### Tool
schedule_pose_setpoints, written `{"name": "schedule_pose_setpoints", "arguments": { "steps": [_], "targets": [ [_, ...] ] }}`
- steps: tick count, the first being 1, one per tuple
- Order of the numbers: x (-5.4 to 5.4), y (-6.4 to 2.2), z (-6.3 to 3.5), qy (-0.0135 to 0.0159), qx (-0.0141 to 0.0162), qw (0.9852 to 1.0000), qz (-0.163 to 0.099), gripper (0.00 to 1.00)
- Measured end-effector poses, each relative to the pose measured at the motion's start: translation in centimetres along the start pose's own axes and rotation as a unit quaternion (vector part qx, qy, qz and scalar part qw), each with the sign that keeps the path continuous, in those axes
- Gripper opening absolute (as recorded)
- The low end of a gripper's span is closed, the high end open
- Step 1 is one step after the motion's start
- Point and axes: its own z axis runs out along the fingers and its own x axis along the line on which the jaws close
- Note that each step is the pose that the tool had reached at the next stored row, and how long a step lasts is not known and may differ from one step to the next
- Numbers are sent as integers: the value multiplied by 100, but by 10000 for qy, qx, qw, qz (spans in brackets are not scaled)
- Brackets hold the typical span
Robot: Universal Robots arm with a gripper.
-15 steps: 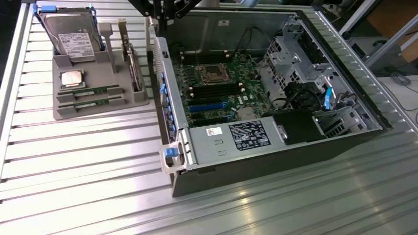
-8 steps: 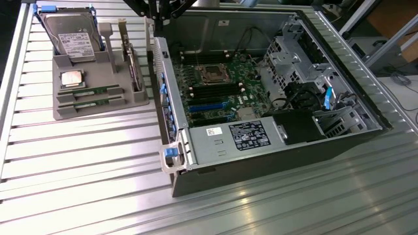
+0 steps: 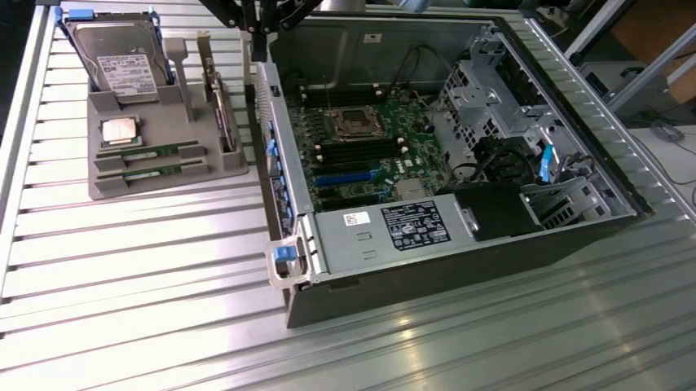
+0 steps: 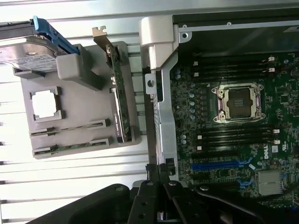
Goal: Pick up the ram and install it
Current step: 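Reach for the ram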
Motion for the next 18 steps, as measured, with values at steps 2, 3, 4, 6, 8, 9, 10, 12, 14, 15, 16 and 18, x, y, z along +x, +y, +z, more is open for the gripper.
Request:
{"name": "schedule_pose_setpoints", "arguments": {
  "steps": [2, 3, 4, 6, 8, 9, 10, 12, 14, 15, 16, 18],
  "targets": [
    [16, -1, -1, 0, 0, 10000, 0, 10],
    [23, -2, -1, 0, 0, 10000, 0, 10],
    [27, -2, -1, 0, 0, 10000, 0, 10],
    [37, -3, -1, 0, 0, 10000, 0, 10],
    [45, -3, -2, 0, 0, 10000, 0, 10],
    [53, -4, -2, 0, 0, 10000, 0, 10],
    [59, -4, -2, 0, 0, 10000, 0, 10],
    [65, -5, -2, 0, 0, 10000, 0, 10],
    [74, -6, -2, 0, 0, 10000, 0, 10],
    [78, -6, -3, 0, 1, 10000, 0, 10],
    [81, -6, -3, 0, 0, 10000, 0, 10],
    [88, -7, -3, 0, 0, 10000, 0, 10]
  ]
}}
